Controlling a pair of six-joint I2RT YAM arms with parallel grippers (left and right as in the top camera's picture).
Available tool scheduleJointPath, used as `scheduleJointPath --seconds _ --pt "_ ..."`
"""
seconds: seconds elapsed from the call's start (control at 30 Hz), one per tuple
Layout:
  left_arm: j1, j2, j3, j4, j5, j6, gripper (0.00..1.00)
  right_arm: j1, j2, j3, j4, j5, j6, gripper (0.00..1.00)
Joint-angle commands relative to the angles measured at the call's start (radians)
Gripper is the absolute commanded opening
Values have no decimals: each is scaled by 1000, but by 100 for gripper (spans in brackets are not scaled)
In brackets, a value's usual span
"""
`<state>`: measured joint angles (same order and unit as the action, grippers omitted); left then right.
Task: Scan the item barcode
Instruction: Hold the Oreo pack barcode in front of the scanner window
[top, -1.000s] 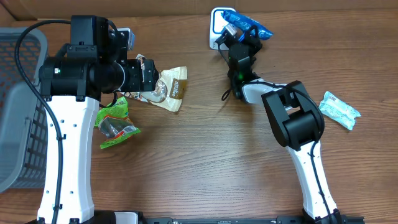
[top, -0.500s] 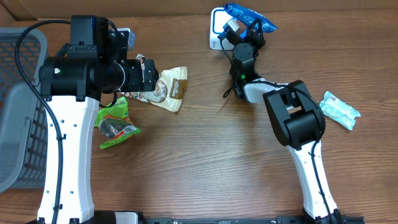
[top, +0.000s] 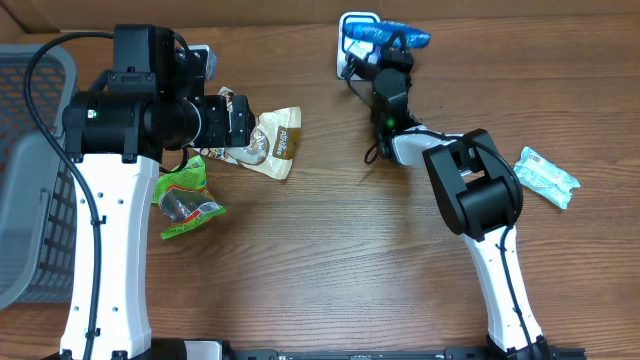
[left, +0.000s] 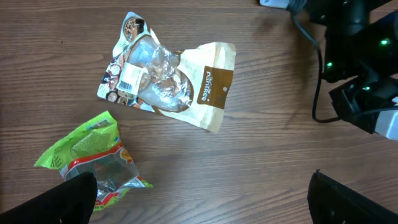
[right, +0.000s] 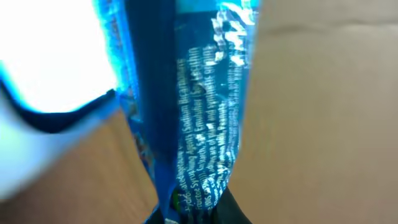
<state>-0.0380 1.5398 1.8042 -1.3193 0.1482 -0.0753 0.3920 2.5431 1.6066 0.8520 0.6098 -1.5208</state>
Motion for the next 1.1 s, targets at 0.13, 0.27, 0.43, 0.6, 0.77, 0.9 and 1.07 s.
scheduleJointPath --seconds 0.13,0.27,0.43,0.6,0.77,0.9,1.07 --pt "0 4 -2 0 -2 -11 100 -13 -10 17 82 -47 -7 4" --pt "0 4 -2 0 -2 -11 100 -13 -10 17 94 -44 -66 4" --pt "0 4 -2 0 -2 -11 100 -13 -10 17 105 -43 -74 4" --pt "0 4 -2 0 -2 -11 100 -13 -10 17 103 -39 -80 4" --pt "0 4 -2 0 -2 -11 100 -13 -24 17 21 -41 -29 4" --pt "0 4 -2 0 -2 -11 100 -8 -102 17 -109 7 54 4" --pt "0 4 -2 0 -2 -11 100 -8 -250 17 -103 124 163 4"
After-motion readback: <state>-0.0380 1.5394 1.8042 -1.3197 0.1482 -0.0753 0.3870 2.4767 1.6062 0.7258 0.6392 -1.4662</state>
